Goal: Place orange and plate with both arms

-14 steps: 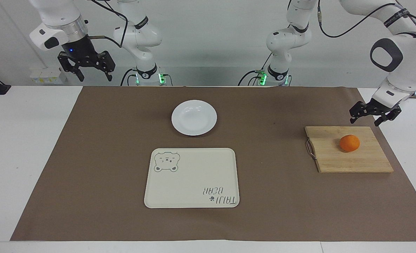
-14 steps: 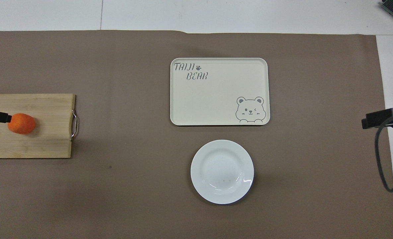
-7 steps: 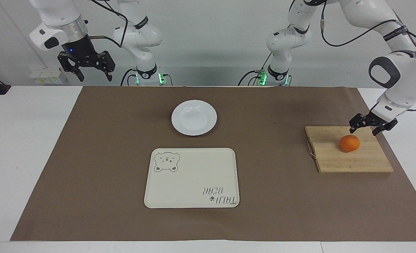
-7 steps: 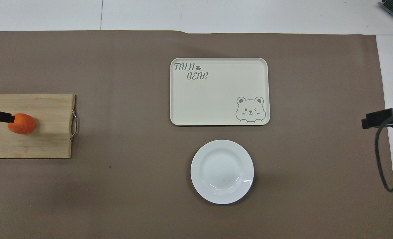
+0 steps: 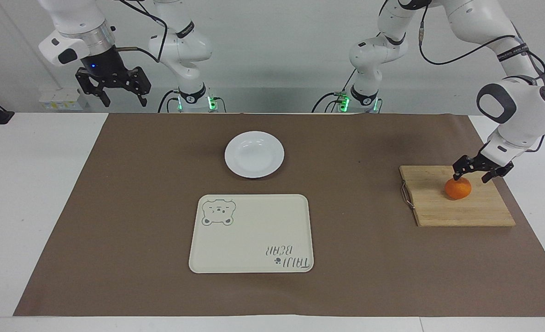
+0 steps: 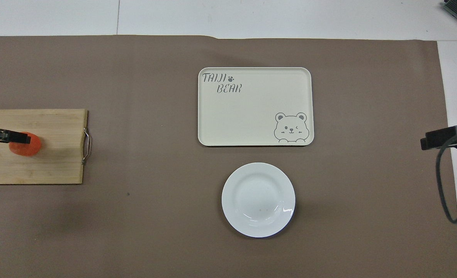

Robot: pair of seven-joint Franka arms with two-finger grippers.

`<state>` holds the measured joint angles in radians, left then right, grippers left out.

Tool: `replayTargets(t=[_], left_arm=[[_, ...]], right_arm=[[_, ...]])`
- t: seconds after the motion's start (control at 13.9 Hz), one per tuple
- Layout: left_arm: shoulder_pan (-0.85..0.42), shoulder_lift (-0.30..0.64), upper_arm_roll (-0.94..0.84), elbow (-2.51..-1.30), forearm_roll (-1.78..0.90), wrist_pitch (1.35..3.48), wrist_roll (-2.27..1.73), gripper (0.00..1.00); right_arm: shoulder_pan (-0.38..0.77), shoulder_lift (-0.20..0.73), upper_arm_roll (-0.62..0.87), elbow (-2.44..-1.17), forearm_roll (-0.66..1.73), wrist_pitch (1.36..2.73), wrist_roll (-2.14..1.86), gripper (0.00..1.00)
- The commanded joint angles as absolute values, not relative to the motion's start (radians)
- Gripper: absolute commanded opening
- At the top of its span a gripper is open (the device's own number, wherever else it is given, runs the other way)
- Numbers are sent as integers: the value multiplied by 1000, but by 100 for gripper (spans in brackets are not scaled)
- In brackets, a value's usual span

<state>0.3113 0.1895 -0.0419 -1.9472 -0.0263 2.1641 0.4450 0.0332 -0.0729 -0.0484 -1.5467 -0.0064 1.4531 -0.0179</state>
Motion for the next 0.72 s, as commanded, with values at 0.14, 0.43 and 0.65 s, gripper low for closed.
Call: replayTargets(t=[0.14,0.43,0.65], left_arm=[[322,173,-51,-1988,-40,2210,428,100],[316,173,-51,-1988,-40,2210,402,100],[325,190,-51,-1988,-40,2210,377,100]], right_arm=[[26,-89,-44,-1566,-15,1459,-9,100],[26,-89,-44,-1566,-15,1459,-9,100],[26,-89,-44,-1566,-15,1459,-9,100]])
